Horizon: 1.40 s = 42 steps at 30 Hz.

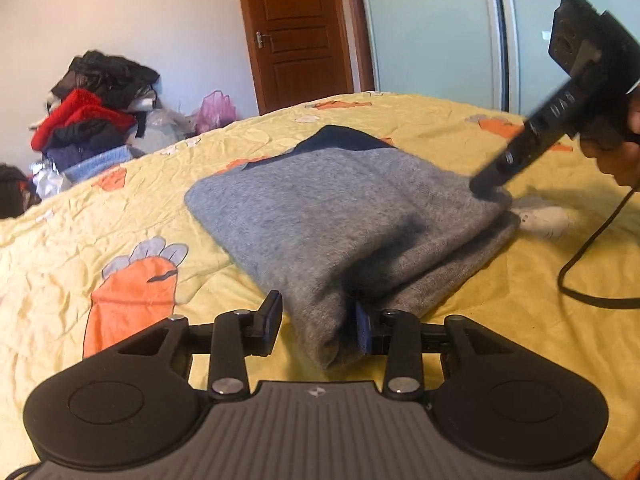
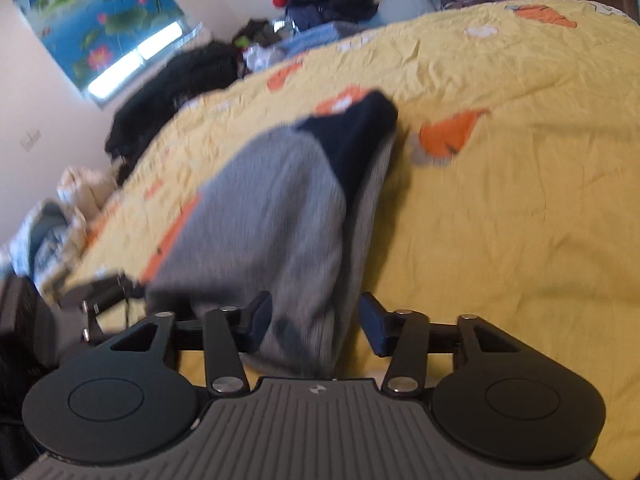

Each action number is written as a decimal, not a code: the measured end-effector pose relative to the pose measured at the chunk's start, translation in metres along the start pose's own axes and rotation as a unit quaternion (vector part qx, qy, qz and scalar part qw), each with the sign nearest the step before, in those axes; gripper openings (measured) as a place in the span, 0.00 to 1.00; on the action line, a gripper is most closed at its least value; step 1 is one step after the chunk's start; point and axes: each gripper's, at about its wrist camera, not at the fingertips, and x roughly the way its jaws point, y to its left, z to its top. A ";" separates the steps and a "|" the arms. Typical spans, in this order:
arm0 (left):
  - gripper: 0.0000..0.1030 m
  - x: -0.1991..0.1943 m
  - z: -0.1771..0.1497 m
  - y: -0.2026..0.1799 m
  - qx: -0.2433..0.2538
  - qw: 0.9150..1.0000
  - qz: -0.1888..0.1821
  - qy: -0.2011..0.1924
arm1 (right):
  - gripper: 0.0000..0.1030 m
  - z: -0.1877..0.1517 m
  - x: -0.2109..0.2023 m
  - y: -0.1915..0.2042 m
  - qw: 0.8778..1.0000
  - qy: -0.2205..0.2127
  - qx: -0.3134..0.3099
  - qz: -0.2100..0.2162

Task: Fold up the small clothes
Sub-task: 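Grasp the folded grey sweater bundle with both tools and fold it again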

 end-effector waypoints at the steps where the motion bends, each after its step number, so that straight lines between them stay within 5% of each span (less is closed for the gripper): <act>1: 0.36 0.002 0.001 -0.002 0.005 1.000 0.005 -0.002 | 0.34 -0.005 0.003 0.003 1.000 0.006 -0.004 0.000; 5: 0.33 0.004 0.003 -0.002 0.011 1.000 0.021 0.000 | 0.22 -0.009 0.003 0.017 0.999 0.011 -0.038 -0.004; 6: 0.21 0.002 0.002 0.000 0.009 1.000 0.021 0.001 | 0.21 -0.006 -0.003 0.020 0.999 0.007 -0.047 -0.001; 8: 0.16 0.000 0.000 0.004 0.003 1.000 0.012 0.010 | 0.14 0.001 -0.021 0.019 0.998 -0.007 -0.058 0.004; 12: 0.13 0.000 -0.005 0.007 -0.002 1.000 0.005 0.021 | 0.12 0.002 -0.017 -0.015 0.999 0.017 -0.019 -0.021; 15: 0.14 -0.007 -0.002 0.010 0.005 0.999 -0.020 0.027 | 0.18 -0.004 -0.008 -0.014 0.999 0.029 -0.009 0.011; 17: 0.22 -0.014 0.000 0.015 -0.002 0.999 -0.033 0.024 | 0.26 -0.006 -0.013 -0.015 0.999 0.005 0.012 0.041; 19: 0.43 -0.017 0.001 0.017 0.004 1.000 -0.015 0.020 | 0.47 -0.007 -0.016 -0.021 0.998 -0.008 0.036 0.060; 21: 0.55 -0.015 0.000 0.015 0.013 1.000 0.005 0.015 | 0.46 -0.008 -0.014 -0.024 0.997 -0.006 0.044 0.061; 23: 0.55 -0.012 0.000 0.012 0.016 1.000 0.004 0.011 | 0.41 -0.008 -0.008 -0.021 0.997 0.005 0.043 0.064; 25: 0.54 -0.008 0.001 0.005 0.026 1.000 0.006 0.002 | 0.19 -0.006 -0.001 -0.012 0.998 0.022 0.023 0.059; 26: 0.55 -0.005 0.000 0.000 0.038 0.999 0.014 -0.001 | 0.19 -0.004 0.000 -0.006 0.998 0.025 0.011 0.054; 29: 0.29 0.006 0.001 -0.006 0.056 0.998 0.037 0.009 | 0.15 0.008 -0.013 0.006 0.996 0.003 -0.005 0.087; 33: 0.23 -0.011 0.004 0.003 0.045 0.998 0.030 -0.014 | 0.13 0.025 -0.056 -0.001 0.978 -0.076 0.034 0.189; 39: 0.23 -0.019 -0.012 0.008 0.065 0.998 0.006 0.012 | 0.13 0.002 -0.020 -0.041 0.992 0.006 0.075 0.105; 42: 0.25 -0.024 -0.009 0.013 0.063 0.998 -0.002 0.017 | 0.19 -0.005 -0.020 -0.040 0.992 -0.012 0.084 0.092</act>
